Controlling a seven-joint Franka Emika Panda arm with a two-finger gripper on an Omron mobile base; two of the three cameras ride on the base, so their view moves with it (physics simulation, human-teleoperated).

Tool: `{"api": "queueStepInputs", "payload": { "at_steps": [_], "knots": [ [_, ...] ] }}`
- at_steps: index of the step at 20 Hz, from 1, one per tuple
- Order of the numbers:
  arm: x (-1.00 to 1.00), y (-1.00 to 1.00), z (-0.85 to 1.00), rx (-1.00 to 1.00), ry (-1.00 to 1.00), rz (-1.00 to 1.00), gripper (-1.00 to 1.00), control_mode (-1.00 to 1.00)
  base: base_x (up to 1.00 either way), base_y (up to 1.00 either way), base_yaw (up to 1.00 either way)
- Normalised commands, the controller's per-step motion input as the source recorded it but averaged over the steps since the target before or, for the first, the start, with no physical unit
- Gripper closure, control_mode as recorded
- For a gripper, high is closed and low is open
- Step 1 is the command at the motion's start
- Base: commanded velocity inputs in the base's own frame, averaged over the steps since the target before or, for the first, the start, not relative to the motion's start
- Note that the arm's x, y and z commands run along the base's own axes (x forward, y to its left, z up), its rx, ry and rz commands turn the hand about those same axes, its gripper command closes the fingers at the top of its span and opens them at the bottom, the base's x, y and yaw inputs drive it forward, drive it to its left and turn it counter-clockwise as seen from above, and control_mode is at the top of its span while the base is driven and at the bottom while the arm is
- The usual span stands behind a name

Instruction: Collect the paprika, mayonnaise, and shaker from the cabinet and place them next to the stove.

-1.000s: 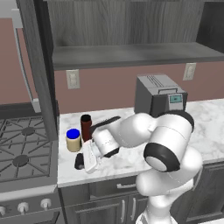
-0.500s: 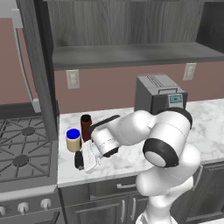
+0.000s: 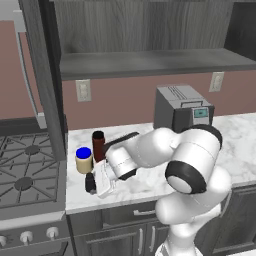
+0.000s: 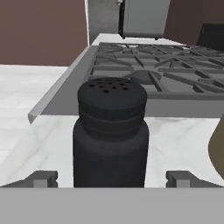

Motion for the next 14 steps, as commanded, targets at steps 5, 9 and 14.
{"api": "queueStepInputs", "payload": {
  "at_steps": [5, 9, 14],
  "knots": [
    [-0.08, -0.17, 0.12, 0.00, 0.00, -0.09, -1.00, -1.00, 0.00, 0.00, 0.00],
    [-0.05, -0.28, 0.14, 0.01, 0.00, -0.09, -1.00, -1.00, 0.00, 0.00, 0.00],
    [-0.08, -0.37, 0.25, 0.02, -0.01, -0.10, -1.00, -1.00, 0.00, 0.00, 0.00]
  ]
}}
